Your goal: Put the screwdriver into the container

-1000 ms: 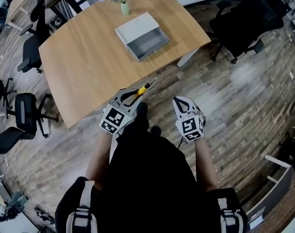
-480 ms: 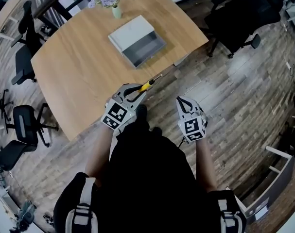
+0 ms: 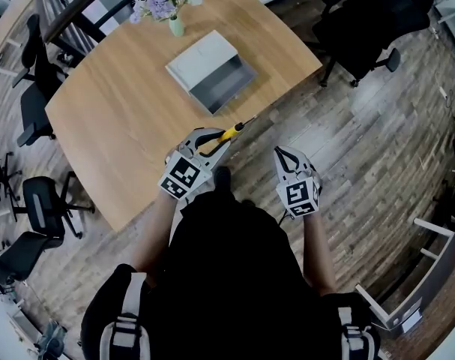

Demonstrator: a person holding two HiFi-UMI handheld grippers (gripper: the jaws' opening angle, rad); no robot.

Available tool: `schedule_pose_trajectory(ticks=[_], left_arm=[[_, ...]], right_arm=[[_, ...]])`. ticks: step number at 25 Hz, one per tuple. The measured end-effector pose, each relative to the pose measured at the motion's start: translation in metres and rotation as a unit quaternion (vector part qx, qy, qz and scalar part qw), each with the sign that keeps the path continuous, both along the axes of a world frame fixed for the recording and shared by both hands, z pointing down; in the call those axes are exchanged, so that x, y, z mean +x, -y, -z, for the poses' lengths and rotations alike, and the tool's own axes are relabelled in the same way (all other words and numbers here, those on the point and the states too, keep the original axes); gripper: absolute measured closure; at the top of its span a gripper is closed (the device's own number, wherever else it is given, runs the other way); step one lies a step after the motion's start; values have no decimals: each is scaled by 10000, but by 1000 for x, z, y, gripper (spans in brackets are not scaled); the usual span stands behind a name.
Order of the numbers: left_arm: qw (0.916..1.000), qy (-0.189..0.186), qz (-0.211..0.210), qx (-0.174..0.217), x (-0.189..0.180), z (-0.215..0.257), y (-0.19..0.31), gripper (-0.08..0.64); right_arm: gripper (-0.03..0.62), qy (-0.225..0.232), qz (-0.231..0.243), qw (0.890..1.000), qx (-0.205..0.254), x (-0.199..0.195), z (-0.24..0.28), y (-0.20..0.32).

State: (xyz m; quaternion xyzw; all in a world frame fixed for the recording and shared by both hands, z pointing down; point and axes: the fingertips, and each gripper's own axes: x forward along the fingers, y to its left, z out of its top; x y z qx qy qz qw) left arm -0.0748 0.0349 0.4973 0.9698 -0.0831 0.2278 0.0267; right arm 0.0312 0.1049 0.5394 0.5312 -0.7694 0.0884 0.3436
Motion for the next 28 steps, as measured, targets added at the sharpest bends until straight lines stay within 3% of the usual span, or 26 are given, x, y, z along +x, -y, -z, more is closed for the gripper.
schedule_pose_trajectory(ticks=[18, 28], left_arm=[[9998, -33, -187, 1, -6, -2, 22, 476], [9991, 33, 411, 42, 8, 0, 40, 476]], right_arm=[[568, -98, -118, 9999, -8, -6, -2, 25], [568, -57, 331, 9993, 143, 24, 6, 57]])
